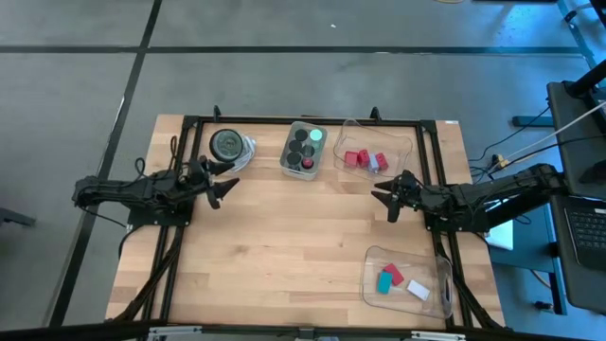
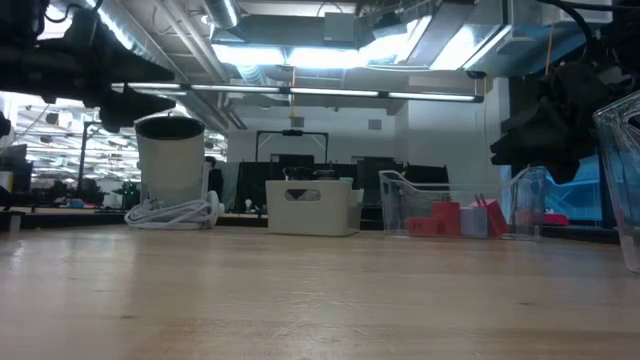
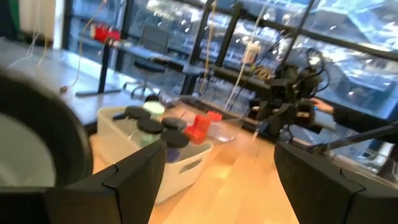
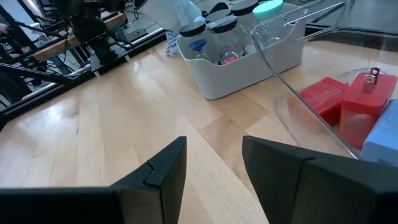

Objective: Pick & Place Office items
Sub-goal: Return to Home Position

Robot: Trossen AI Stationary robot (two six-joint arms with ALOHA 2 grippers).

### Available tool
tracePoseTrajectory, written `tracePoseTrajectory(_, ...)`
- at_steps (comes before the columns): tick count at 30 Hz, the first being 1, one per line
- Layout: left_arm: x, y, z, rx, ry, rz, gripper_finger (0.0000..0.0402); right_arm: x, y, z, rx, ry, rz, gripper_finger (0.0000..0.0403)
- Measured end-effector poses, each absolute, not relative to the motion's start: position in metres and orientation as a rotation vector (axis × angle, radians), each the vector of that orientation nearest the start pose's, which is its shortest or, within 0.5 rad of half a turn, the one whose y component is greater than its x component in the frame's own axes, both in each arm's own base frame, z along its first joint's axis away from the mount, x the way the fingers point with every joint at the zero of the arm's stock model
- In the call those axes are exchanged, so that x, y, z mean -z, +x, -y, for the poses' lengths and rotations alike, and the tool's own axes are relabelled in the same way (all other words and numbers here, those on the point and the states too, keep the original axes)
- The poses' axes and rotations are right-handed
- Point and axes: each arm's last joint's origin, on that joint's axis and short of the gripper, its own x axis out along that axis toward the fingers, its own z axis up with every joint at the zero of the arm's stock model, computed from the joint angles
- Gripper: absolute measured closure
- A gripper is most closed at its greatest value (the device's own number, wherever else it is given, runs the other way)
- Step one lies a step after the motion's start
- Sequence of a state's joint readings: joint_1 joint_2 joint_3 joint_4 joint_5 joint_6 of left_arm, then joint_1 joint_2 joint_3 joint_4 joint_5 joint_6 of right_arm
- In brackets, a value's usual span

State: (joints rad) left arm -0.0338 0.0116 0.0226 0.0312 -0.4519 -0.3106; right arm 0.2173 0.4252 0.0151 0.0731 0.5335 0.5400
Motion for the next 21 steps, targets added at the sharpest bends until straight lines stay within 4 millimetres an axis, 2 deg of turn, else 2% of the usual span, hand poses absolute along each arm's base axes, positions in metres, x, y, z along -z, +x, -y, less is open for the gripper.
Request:
tracePoseTrajectory(9, -0.1721, 0.0949, -0.0107, -0.45, -0.211, 0.109, 0.0105, -0.1392, 0.1161, -0.0106, 0.388, 0.409, -0.221, 0.0243)
tracePoseTrajectory(21, -0.1723, 0.0949, -0.0106, -0.45, -0.209, 0.11, 0.0105, -0.1392, 0.1161, -0.0106, 0.388, 0.409, -0.221, 0.0243)
